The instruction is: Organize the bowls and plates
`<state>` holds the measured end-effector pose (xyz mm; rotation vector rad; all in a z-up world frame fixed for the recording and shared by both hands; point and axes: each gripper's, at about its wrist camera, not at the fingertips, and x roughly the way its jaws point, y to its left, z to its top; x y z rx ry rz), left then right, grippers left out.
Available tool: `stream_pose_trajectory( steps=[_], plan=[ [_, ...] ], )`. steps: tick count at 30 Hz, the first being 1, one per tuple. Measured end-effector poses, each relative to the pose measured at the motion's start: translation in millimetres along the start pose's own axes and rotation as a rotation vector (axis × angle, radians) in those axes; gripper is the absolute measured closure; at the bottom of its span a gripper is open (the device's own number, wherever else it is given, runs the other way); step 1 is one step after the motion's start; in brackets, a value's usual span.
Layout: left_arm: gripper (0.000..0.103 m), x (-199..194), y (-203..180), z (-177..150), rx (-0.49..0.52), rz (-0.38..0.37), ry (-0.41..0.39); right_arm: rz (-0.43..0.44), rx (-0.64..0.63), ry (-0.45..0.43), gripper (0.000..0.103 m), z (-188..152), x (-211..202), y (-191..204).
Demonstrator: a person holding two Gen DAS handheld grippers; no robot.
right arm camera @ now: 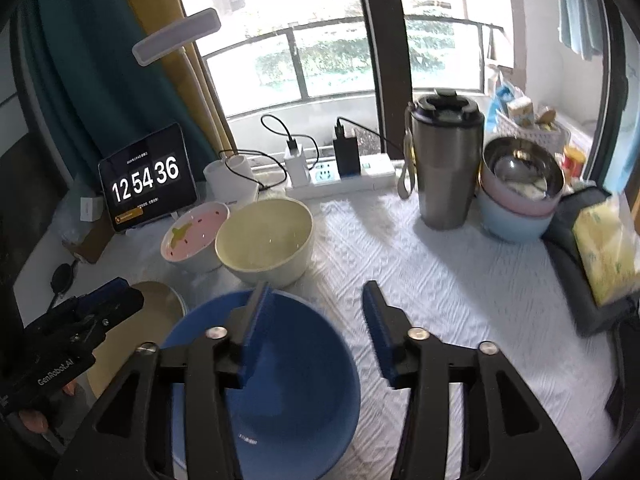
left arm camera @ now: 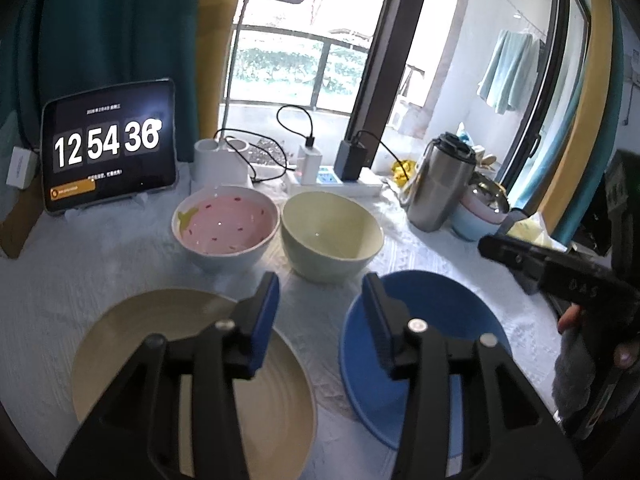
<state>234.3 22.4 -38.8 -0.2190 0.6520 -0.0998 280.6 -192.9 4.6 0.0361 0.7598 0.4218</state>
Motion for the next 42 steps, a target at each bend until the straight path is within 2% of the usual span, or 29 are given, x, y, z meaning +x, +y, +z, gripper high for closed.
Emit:
stream_pose_trajectory(
  steps=[5,15,19,27,32,38,42],
  plan=[
    [0.058,10,-3,10,0.004,0.001,0.010,0.009,-0.064,-0.009,0.048,17,9,-2],
    [0.058,39,-5,29,0.005,0.034,0.028,0.031,-0.059,0.055,0.048,48,43,-20],
    [0.058,53,-5,35,0.003,0.034,0.045,0.055,-0.100,0.113,0.048,56,57,-17],
    [0.058,81,-1,44,-0.009,0.047,0.080,0.017,-0.149,0.167,0.048,74,88,-16],
    [0.058,97,4,44,-0.031,0.030,0.125,0.016,-0.144,0.218,0.048,80,110,-22],
    [0.058,111,7,42,-0.040,-0.032,0.180,0.033,-0.149,0.266,0.048,82,131,-24],
    [0.058,114,8,44,-0.037,-0.027,0.177,0.063,-0.141,0.323,0.048,82,149,-23]
  ],
)
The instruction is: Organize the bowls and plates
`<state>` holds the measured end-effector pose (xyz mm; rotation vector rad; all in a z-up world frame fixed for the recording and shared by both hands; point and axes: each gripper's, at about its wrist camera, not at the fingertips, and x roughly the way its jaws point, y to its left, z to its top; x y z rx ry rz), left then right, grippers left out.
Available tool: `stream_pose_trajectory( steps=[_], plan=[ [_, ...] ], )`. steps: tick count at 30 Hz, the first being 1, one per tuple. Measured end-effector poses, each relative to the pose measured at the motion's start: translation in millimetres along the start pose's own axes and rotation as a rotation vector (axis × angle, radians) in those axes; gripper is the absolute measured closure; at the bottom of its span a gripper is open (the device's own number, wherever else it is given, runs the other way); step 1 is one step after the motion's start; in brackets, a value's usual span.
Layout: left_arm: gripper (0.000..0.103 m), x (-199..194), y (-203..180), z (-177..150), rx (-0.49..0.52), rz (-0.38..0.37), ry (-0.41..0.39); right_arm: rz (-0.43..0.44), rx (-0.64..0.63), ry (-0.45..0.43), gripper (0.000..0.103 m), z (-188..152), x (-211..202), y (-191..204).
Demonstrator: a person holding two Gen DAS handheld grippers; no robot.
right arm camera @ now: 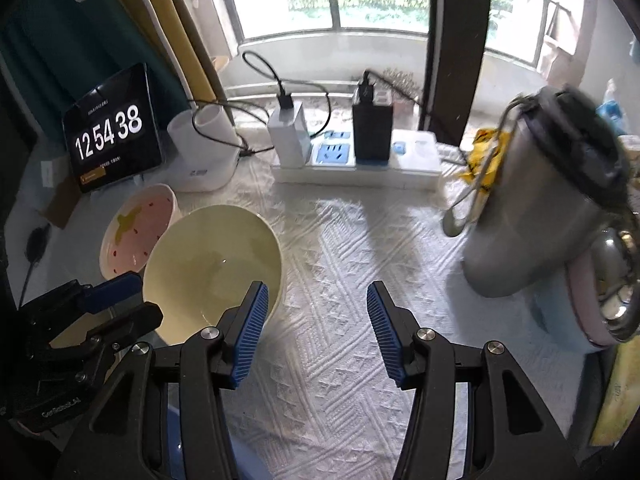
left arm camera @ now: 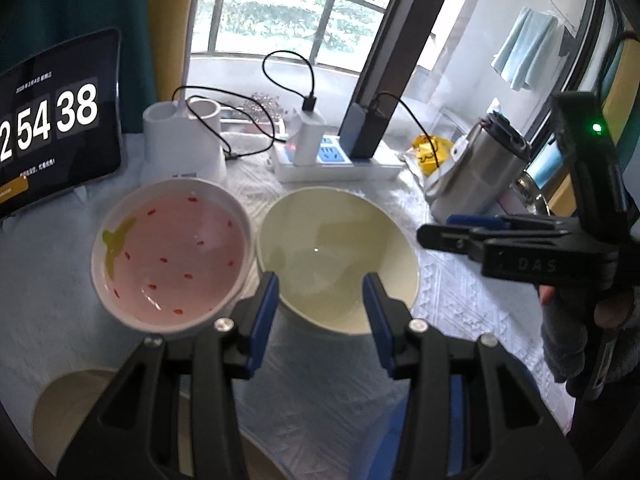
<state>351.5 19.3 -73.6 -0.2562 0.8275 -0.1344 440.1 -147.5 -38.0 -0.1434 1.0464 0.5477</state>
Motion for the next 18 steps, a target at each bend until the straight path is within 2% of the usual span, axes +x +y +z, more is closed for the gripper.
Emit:
stream_pose_trajectory(
  steps=[5,8,15,18],
  plan=[
    [0.058,-1,1,0,-0.009,-0.012,0.003,0.037,-0.002,0.058,0.056,4,17,1],
    [0.058,-4,4,-1,-0.028,-0.051,0.014,0.052,-0.012,0.092,0.060,4,27,3],
    [0.058,-7,5,-7,-0.065,-0.125,0.066,0.081,-0.034,0.099,0.074,0,36,11],
    [0.058,-4,5,-7,-0.056,-0.093,0.064,0.083,-0.043,0.104,0.079,1,36,13]
  ],
)
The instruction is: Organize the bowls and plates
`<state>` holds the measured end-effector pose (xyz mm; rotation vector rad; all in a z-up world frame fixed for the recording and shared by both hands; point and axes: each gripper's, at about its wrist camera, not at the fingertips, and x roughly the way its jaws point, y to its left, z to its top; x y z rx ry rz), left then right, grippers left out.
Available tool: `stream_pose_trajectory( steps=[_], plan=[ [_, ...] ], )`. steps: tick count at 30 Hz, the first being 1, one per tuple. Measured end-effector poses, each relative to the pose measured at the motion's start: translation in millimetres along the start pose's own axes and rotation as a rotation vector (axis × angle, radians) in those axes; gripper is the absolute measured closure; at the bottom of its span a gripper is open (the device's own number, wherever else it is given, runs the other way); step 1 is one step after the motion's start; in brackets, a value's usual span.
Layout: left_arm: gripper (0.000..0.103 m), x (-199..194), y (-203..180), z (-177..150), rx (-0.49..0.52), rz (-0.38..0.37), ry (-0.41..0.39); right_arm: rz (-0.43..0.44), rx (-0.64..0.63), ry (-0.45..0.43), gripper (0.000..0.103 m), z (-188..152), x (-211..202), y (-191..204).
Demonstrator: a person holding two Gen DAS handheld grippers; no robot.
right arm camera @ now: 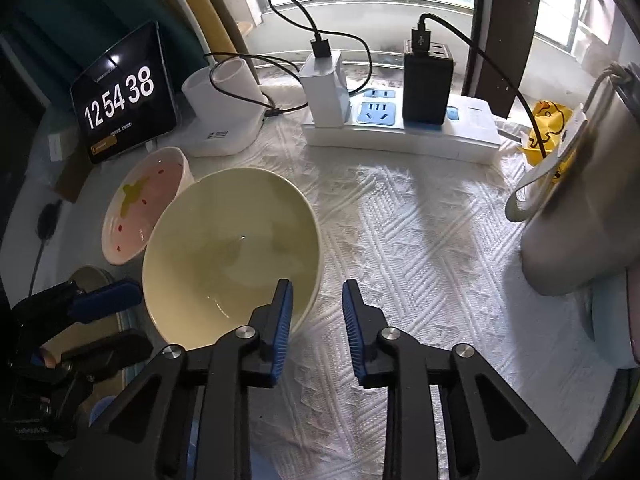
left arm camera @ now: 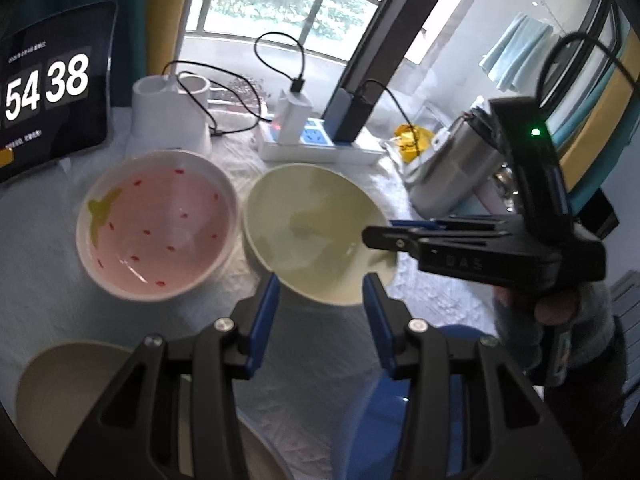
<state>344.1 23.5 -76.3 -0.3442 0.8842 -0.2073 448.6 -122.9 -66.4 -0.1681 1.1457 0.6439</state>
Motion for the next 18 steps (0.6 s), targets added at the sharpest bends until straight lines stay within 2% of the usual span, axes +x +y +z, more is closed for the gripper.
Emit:
stream_pose_trajectory(
  steps=[7,18],
  plan=[
    [0.059,24,18,9,-0.084,0.008,0.064,-0.027,-0.060,0.035,0.083,5,9,11],
    [0.059,26,13,10,-0.037,0.046,0.043,-0.025,-0.088,0.058,0.083,11,21,11]
  ],
)
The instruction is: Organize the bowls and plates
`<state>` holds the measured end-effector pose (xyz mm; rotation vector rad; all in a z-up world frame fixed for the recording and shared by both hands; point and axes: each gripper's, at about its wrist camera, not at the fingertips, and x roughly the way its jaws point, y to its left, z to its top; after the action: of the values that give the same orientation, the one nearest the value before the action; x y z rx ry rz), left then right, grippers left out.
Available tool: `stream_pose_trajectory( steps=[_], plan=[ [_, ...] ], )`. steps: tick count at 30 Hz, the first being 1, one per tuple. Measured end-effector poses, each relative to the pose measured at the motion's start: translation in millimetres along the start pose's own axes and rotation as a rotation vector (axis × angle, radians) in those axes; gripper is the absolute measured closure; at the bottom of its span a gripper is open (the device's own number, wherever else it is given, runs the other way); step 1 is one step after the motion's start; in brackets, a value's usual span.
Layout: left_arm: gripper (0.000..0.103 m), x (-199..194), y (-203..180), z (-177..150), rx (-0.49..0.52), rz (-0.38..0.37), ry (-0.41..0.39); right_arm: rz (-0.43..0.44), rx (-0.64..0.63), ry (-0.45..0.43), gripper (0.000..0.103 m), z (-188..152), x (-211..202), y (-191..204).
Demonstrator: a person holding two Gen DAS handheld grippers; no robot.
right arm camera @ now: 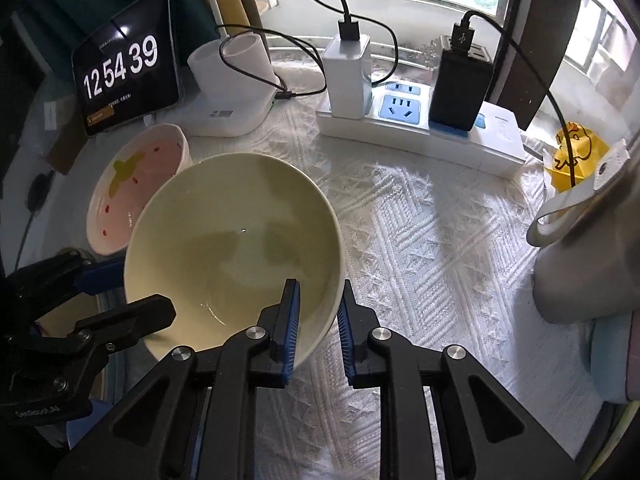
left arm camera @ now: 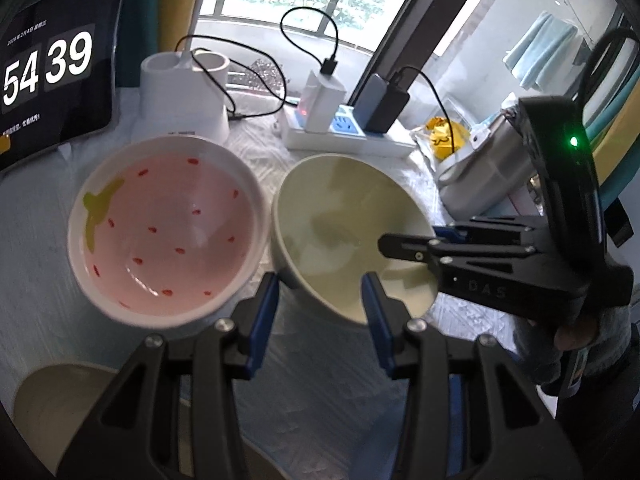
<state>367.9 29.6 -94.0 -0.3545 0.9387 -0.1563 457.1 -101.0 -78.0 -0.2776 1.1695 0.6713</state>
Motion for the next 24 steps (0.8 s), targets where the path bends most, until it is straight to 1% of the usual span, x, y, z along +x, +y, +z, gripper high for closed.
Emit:
stream_pose_trajectory(
  steps=[5,8,13,24],
  plan=[
    [0.063,0,1,-2,0.006,-0.001,0.003,0.008,0.003,-0.007,0.085,-1,0,0],
    [0.063,0,-1,-4,0.016,-0.011,0.003,-0.010,0.013,-0.033,0.088,-2,-6,-2],
    [0.063,-12,-7,-4,0.041,-0.010,-0.042,-0.021,0.024,-0.073,0.089,-2,-18,-1],
    [0.063,-48,-18,-5,0.079,-0.048,-0.128,-0.069,0.010,-0.137,0.089,-4,-61,12]
  ],
)
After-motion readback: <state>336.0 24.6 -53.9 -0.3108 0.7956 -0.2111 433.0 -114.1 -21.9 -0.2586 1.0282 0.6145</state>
